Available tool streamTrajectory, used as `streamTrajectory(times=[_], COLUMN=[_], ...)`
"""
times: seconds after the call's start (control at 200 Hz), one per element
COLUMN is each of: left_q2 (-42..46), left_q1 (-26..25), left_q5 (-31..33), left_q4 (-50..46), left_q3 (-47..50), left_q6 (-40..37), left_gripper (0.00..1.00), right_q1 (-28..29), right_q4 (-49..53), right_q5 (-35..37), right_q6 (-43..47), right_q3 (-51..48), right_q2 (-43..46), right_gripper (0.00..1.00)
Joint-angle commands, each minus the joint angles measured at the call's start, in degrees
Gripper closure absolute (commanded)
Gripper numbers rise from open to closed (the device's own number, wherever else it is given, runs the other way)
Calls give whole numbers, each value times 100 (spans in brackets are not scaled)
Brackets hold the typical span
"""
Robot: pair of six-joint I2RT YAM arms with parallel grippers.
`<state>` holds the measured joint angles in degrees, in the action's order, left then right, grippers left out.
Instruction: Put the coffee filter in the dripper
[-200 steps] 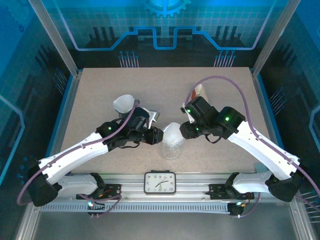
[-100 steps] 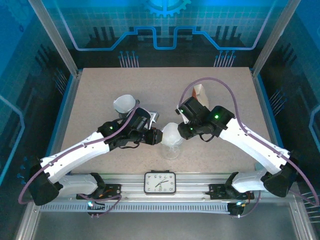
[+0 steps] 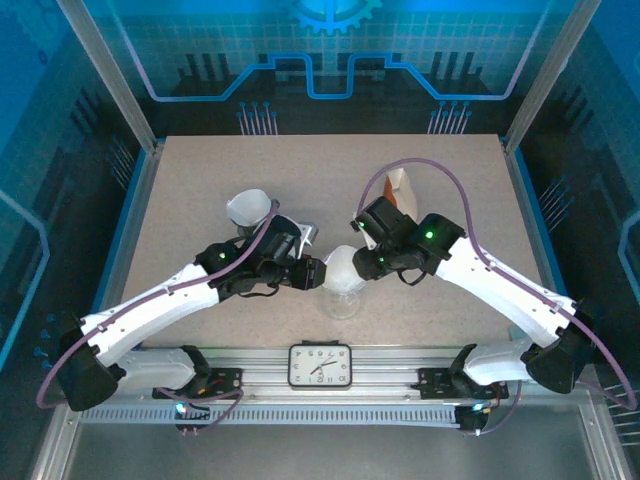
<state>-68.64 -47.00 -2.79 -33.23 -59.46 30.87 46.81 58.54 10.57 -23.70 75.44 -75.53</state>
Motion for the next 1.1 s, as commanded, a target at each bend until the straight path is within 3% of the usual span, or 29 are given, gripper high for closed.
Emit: streamTrajectory(times=[0.0, 0.305, 0.555, 0.765, 0.866, 1.096], left_q2=[72, 97, 98, 188, 369, 612], left_q1=[-34, -28, -30, -15, 35, 567], left_q5=[92, 129, 129, 112, 15, -909], left_q4=[-87, -16, -18, 48, 208, 914], left_q3=[-107, -74, -57, -40, 27, 326], left_q6=[-170, -157, -143, -47, 39, 470], left_gripper=[65, 65, 64, 55, 46, 34], right_q1=[-25, -23, 2, 38, 62, 83], right_q4=[-106, -17, -185, -282, -271, -273], right_q5=[219, 338, 145, 86, 101, 94], right_q6=[-103, -636, -723, -741, -741, -741], right_q3=[223, -148, -477, -489, -478, -447], right_q2=[279, 338, 390, 327, 285, 283], right_gripper=[51, 47, 53, 54, 54, 53])
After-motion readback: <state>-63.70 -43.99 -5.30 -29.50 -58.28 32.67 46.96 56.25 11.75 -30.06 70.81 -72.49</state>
